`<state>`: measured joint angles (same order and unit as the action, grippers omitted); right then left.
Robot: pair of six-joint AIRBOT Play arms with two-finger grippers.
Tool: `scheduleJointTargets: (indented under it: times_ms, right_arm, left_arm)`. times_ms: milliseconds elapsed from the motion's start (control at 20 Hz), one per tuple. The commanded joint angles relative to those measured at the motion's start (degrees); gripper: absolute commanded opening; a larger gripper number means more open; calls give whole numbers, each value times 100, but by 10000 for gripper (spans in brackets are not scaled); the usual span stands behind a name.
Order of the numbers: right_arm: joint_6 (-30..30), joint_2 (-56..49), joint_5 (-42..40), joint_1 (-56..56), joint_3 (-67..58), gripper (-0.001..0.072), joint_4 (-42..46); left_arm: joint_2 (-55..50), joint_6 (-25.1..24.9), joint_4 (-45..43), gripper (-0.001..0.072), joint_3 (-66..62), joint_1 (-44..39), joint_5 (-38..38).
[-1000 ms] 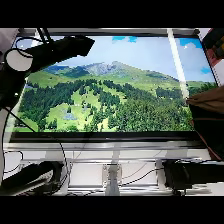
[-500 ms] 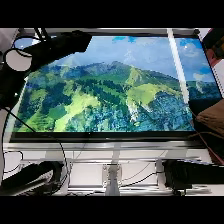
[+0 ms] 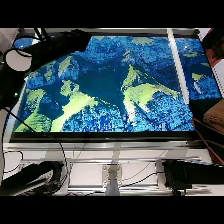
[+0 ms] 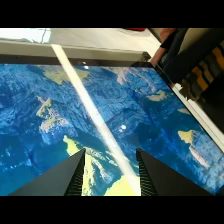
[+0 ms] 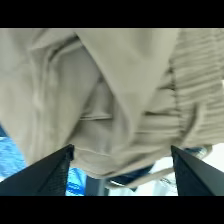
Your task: Fold the clothes and pants, and hang the long-sleeved shirts on hangers.
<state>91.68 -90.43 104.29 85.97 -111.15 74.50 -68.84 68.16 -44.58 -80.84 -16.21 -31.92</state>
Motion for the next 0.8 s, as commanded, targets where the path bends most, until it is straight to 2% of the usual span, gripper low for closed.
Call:
scheduleJointTargets:
  times_ms: [0,100,200,250,450,600,750]
  right_arm:
    - [-107,2,-326,-4,2,523,-944]
    - [-293,2,-417,-127,0,350,-1554]
    - [-437,0,-514,-372,-87,102,-2135]
    - [-669,0,-540,-560,-221,43,-2498]
    - [-745,13,-632,-1821,-1115,42,-3047]
    - [-743,306,-706,-3235,-1189,42,-3493]
    - [-850,612,-450,-4953,-1187,41,-3112]
  left_arm:
    - [0,0,-2,350,-4,0,4]
    - [0,2,0,350,-4,0,4]
    - [0,2,0,350,-4,0,2]
    - [0,2,0,350,-4,0,4]
    - [0,2,0,350,-4,0,2]
    - [0,2,0,350,-4,0,2]
    - [0,2,2,350,-4,0,2]
